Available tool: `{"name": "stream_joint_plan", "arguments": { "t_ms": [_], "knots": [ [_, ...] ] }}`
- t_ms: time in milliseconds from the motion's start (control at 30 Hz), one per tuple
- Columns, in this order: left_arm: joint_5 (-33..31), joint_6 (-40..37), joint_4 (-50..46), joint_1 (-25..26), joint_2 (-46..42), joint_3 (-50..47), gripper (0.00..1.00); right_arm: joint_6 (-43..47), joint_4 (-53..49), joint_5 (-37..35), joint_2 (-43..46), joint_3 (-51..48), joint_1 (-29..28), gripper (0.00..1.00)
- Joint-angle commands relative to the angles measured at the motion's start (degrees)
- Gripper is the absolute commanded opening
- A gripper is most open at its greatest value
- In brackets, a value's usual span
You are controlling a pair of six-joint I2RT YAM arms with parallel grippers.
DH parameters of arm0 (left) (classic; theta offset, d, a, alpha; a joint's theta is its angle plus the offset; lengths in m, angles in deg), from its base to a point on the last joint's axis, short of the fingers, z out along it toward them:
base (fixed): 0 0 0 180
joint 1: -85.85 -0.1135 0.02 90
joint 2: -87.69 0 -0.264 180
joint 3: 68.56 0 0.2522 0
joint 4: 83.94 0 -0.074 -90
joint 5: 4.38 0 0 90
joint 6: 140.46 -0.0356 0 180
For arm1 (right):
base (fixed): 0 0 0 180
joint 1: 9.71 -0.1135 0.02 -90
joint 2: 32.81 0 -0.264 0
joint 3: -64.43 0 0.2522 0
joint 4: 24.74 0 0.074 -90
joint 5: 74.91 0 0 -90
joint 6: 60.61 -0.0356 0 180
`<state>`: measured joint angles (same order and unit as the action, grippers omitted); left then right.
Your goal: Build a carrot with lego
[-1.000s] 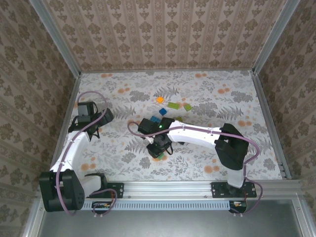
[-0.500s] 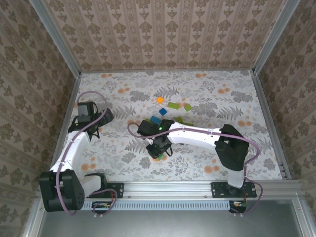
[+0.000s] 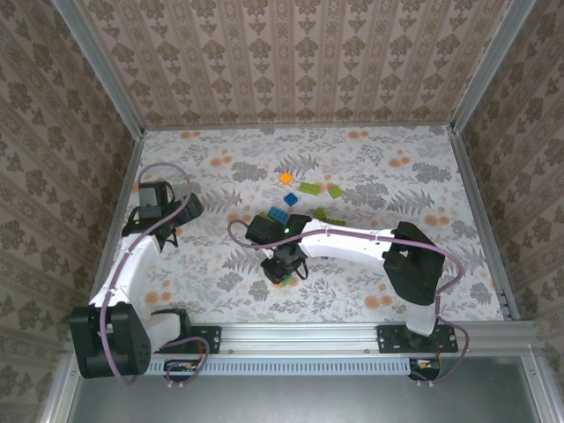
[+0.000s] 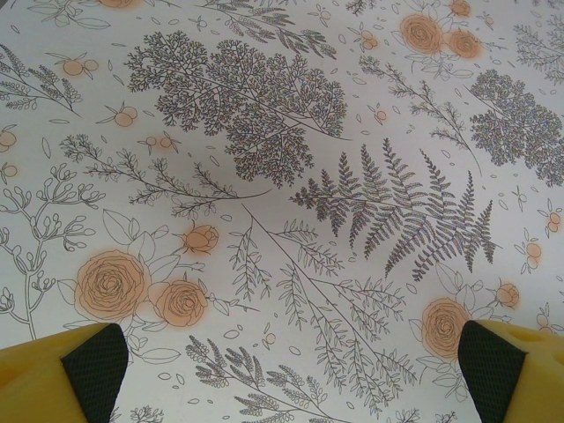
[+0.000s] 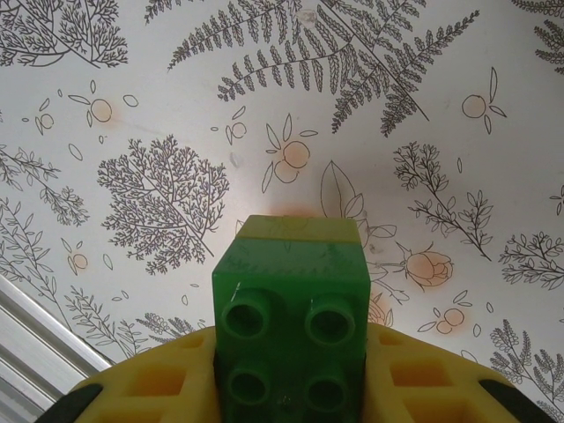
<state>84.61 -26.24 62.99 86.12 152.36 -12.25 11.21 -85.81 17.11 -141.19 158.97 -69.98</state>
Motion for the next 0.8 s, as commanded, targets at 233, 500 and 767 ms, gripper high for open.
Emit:
{"name": "stream_joint_plan", "arguments": {
  "t_ms": [233,500,767],
  "knots": [
    [0.62,-0.76,-0.2,-0.27,-0.59,1.61,1.0,1.52,-6.68,-2.43,-5.98,-3.13,0.36,0.31],
    [0.66,-0.78,-0.29,-0.27,-0.59,1.66,1.0,2.79,-9.68,-5.01,0.28,1.16,1.45,0.31],
    [0.58,-0.92,-0.35,-0.27,-0.68,1.66,1.0,3.68,-7.31,-3.5,3.69,-0.83,4.05,0.31]
  ]
}}
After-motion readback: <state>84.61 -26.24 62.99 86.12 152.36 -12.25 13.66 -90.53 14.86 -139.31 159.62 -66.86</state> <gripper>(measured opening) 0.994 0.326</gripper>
